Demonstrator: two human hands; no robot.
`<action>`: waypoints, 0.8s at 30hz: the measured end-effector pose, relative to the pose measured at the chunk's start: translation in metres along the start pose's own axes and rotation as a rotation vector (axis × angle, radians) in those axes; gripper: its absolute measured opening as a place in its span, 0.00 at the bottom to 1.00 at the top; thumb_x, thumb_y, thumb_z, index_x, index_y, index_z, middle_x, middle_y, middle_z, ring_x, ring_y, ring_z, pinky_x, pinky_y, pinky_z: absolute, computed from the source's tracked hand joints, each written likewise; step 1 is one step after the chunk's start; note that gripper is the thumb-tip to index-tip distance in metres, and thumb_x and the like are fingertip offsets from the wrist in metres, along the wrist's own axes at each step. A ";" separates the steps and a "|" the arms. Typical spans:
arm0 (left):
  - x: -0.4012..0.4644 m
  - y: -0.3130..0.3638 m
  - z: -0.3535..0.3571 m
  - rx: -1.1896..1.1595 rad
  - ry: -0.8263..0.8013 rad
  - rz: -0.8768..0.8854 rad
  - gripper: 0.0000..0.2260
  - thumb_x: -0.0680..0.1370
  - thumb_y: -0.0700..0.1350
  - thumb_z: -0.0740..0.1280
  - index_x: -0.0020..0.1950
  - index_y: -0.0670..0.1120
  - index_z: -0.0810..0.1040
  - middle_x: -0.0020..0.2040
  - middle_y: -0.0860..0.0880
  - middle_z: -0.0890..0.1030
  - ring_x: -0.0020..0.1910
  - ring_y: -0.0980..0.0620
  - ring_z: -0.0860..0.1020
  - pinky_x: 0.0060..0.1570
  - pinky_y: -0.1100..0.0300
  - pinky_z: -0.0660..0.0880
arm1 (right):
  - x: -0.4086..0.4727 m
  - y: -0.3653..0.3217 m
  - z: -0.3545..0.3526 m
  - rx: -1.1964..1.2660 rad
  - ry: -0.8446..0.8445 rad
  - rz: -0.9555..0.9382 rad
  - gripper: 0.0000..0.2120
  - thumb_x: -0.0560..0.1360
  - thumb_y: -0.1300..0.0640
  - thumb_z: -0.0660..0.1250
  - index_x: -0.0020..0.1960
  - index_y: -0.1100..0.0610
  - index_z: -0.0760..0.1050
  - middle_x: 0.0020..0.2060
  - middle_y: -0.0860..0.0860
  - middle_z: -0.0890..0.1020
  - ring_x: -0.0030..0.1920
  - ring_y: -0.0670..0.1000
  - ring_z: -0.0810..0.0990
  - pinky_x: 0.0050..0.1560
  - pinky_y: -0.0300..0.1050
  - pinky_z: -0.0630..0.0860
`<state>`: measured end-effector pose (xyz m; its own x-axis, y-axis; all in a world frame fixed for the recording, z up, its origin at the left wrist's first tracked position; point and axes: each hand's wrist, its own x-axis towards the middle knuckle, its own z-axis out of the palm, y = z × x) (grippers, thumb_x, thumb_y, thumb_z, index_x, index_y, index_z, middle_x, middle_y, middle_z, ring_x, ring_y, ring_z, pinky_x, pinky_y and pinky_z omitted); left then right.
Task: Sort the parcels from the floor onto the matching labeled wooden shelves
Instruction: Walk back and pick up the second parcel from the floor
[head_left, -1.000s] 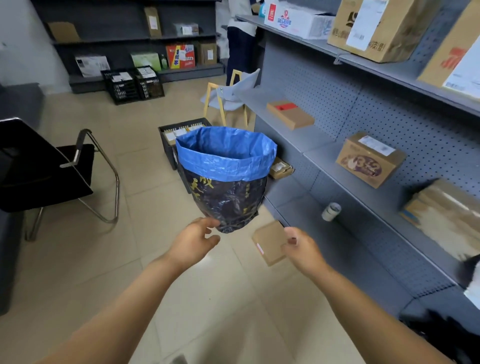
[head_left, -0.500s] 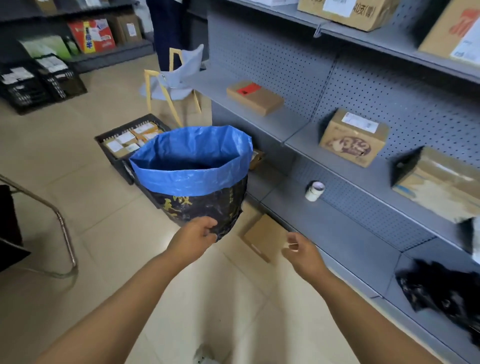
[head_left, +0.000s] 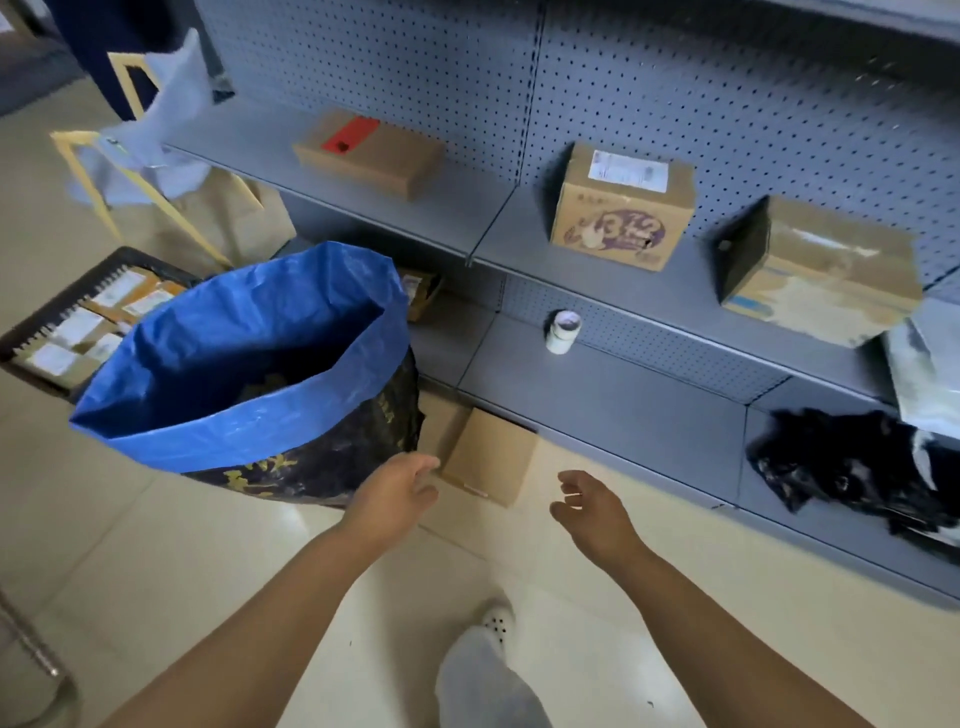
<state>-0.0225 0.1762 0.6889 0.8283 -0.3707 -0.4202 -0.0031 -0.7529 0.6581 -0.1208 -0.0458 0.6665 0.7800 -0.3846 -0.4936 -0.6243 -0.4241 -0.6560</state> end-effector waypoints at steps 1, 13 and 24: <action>0.014 -0.002 0.000 0.006 -0.013 0.001 0.17 0.76 0.41 0.65 0.66 0.46 0.72 0.63 0.48 0.75 0.59 0.53 0.75 0.55 0.64 0.69 | 0.012 0.000 0.001 0.000 -0.010 0.015 0.19 0.73 0.60 0.66 0.64 0.58 0.71 0.57 0.54 0.77 0.51 0.50 0.75 0.54 0.43 0.71; 0.190 -0.061 0.040 0.034 -0.133 -0.026 0.17 0.75 0.39 0.65 0.64 0.42 0.73 0.54 0.46 0.78 0.56 0.49 0.77 0.56 0.61 0.71 | 0.160 0.031 0.052 -0.008 -0.082 0.170 0.18 0.74 0.60 0.66 0.64 0.56 0.72 0.52 0.49 0.73 0.49 0.48 0.74 0.53 0.41 0.71; 0.364 -0.196 0.165 0.223 -0.237 0.005 0.23 0.76 0.44 0.64 0.71 0.50 0.64 0.68 0.49 0.71 0.63 0.53 0.74 0.62 0.58 0.72 | 0.332 0.141 0.176 0.006 -0.091 0.310 0.19 0.75 0.59 0.62 0.65 0.51 0.71 0.59 0.51 0.76 0.54 0.47 0.76 0.54 0.39 0.71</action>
<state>0.1872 0.0987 0.3035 0.6745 -0.4710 -0.5685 -0.1513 -0.8419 0.5180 0.0576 -0.0885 0.3098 0.5537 -0.4195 -0.7194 -0.8326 -0.2931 -0.4699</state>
